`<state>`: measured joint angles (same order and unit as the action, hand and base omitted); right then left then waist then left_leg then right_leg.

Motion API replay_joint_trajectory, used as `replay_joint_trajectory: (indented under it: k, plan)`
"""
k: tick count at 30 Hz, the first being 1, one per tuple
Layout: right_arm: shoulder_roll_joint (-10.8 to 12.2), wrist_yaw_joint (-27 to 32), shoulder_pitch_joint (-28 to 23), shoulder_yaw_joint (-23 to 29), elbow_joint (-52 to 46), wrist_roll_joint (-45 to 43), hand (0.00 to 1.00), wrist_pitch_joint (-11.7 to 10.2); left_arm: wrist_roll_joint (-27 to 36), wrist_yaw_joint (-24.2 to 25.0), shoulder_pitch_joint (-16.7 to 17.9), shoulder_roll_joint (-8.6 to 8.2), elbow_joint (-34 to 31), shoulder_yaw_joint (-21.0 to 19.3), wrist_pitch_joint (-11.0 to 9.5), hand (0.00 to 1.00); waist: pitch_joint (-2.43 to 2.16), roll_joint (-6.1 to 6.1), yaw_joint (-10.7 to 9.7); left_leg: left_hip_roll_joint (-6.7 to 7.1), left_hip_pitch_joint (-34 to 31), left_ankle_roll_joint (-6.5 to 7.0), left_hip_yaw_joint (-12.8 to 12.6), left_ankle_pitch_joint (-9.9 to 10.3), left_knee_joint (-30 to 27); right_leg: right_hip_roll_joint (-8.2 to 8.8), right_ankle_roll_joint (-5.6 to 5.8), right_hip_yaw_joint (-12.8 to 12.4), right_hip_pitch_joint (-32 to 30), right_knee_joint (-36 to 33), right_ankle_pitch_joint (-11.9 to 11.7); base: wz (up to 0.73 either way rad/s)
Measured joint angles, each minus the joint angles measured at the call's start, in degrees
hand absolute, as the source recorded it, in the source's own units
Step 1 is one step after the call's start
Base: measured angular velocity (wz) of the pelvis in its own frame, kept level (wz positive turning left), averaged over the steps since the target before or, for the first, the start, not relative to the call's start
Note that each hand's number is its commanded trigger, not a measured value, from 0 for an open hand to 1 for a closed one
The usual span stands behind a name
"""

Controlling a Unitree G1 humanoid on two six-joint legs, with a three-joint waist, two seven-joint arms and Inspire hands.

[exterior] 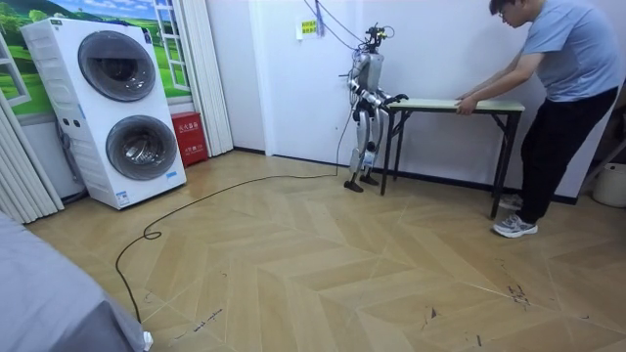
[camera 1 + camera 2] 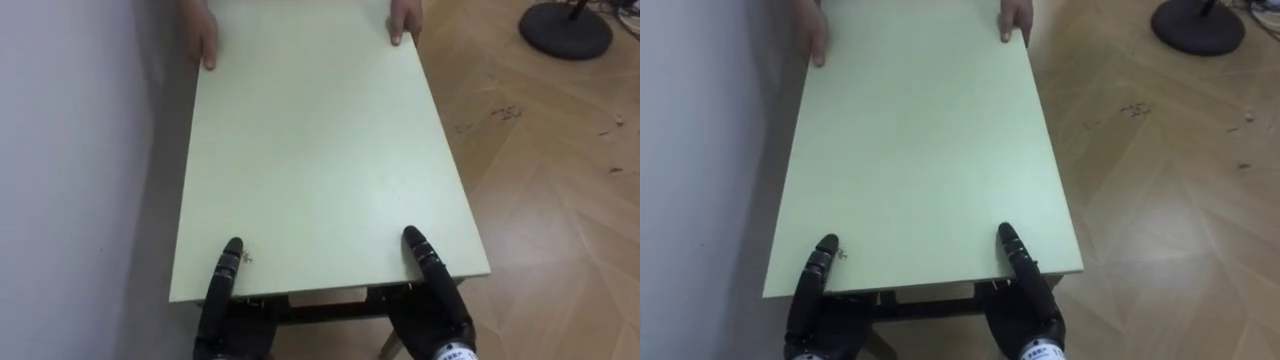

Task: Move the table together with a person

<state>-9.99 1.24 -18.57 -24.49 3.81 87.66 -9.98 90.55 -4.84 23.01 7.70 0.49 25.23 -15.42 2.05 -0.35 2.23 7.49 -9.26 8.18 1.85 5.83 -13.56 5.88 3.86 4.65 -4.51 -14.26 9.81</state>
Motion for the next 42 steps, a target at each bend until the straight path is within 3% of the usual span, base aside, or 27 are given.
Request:
replay_joint_trajectory:
  k: [4,11,23,28,31,37,40,41,42]
  plan:
    - [0.0,0.0,-0.2,0.3,0.1,0.0,1.0,0.1,-0.1,0.0,-0.2,0.18,0.0,-1.0,1.7,1.0,0.02,-0.24,-0.4,-0.01,0.0,0.04,0.0,0.1,0.4,-0.05,0.01,0.3,0.8,0.8,0.0,0.18]
    - [0.1,0.0,-0.2,0.7,0.4,0.0,1.0,0.2,-0.2,-0.1,-0.4,0.51,0.0,-1.4,2.9,1.0,0.04,-0.22,-0.9,-0.15,-0.1,-0.02,0.2,0.1,0.6,-0.08,0.02,2.6,1.7,1.7,0.0,0.13]
    - [1.2,-0.1,-1.1,1.2,0.6,-0.5,1.0,0.1,-2.2,-0.7,-0.4,0.22,0.0,-2.5,4.3,1.0,0.44,0.66,-0.9,-0.14,0.3,0.08,0.0,0.5,0.3,0.0,0.05,2.4,2.1,1.6,0.0,0.0]
    - [1.3,-1.5,-1.0,1.3,2.4,-0.4,1.0,0.0,-2.9,-0.5,-0.7,-0.48,1.5,-2.6,4.7,1.0,0.43,0.72,-0.4,-0.13,0.8,0.1,0.0,0.5,0.5,0.07,0.06,2.8,2.5,1.6,0.0,-0.01]
    - [1.5,-3.0,-0.9,1.6,4.2,-0.4,1.0,0.1,-3.2,0.8,-0.8,-0.69,3.1,-3.2,6.1,1.0,0.43,0.83,-0.3,-0.14,0.8,0.11,-0.1,0.5,0.4,0.08,0.06,3.1,2.6,1.6,0.0,0.0]
    - [2.2,-3.2,-0.6,2.3,6.2,-2.4,1.0,0.2,-5.7,1.8,-1.1,-3.32,5.8,-5.5,7.9,1.0,0.38,1.32,0.0,-0.16,2.0,-0.09,0.0,1.2,0.4,0.07,0.06,3.3,3.9,1.6,0.0,-0.01]
    - [2.7,-3.3,-0.8,3.0,6.2,-2.9,1.0,0.9,-6.4,2.0,-0.9,-3.86,5.9,-6.3,8.6,0.81,0.35,1.27,0.1,-0.19,2.0,0.08,0.0,1.2,0.4,0.05,0.06,3.4,3.9,1.6,0.0,-0.02]
    - [2.8,-3.5,-0.8,3.0,6.4,-2.9,1.0,1.0,-7.1,2.0,-0.9,-3.87,6.0,-6.5,8.7,0.69,0.3,1.2,0.1,-0.22,2.1,0.18,-0.1,1.1,0.4,0.04,0.06,3.4,3.9,1.6,0.0,0.0]
    - [2.8,-3.6,-0.8,3.0,6.5,-2.9,1.0,1.1,-7.6,2.0,-0.9,-3.91,6.2,-6.5,8.7,0.65,0.26,1.15,0.1,-0.23,2.1,0.18,-0.1,1.1,0.4,0.04,0.06,3.4,3.9,1.6,0.0,0.0]
